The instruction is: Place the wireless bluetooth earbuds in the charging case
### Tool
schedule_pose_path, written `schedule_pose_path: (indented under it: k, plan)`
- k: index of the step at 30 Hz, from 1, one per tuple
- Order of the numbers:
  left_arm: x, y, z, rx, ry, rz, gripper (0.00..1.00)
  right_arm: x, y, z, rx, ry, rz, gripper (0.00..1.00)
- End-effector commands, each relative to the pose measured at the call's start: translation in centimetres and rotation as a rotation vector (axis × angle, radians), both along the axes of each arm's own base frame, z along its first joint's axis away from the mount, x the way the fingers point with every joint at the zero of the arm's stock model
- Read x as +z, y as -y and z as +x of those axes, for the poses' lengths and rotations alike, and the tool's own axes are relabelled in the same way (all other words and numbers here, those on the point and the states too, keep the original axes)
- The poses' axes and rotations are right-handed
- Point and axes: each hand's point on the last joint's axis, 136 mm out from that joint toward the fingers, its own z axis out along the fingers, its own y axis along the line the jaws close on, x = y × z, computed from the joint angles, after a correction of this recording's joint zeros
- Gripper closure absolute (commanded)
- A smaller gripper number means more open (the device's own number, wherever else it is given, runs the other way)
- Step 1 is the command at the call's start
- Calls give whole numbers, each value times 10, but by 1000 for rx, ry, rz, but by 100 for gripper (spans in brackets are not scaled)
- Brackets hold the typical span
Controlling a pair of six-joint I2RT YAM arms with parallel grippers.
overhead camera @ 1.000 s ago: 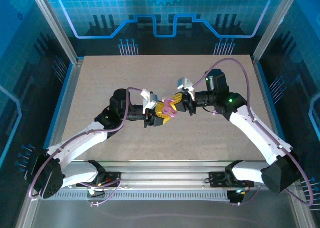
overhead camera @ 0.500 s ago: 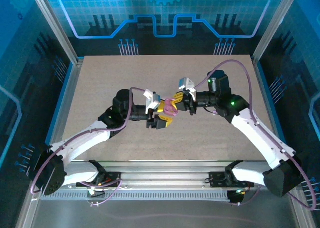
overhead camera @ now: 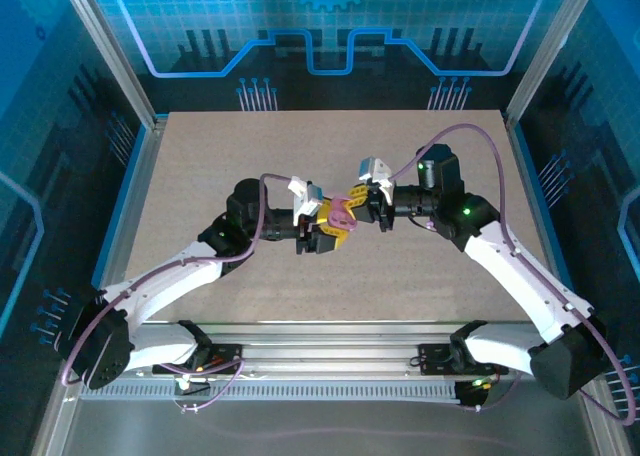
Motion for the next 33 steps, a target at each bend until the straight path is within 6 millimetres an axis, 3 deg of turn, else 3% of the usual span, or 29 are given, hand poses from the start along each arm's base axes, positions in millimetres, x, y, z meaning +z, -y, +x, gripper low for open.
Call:
schedule_pose_path:
  k: [1, 9, 18, 26, 33]
  plan:
    - [17, 4, 4, 6, 41, -28, 50, 7, -1, -6, 12, 52, 16, 91]
    - [17, 5, 2, -8, 41, -28, 61, 5, -1, -7, 12, 45, 16, 90]
    - [17, 5, -1, -20, 42, -30, 65, 3, -1, -7, 16, 40, 8, 86]
    - [15, 2, 1, 5, 73, -36, 65, 11, 10, 13, -127, -32, -11, 57]
    - [3, -1, 18, 109, 80, -72, 66, 40, 29, 19, -223, -173, 88, 44]
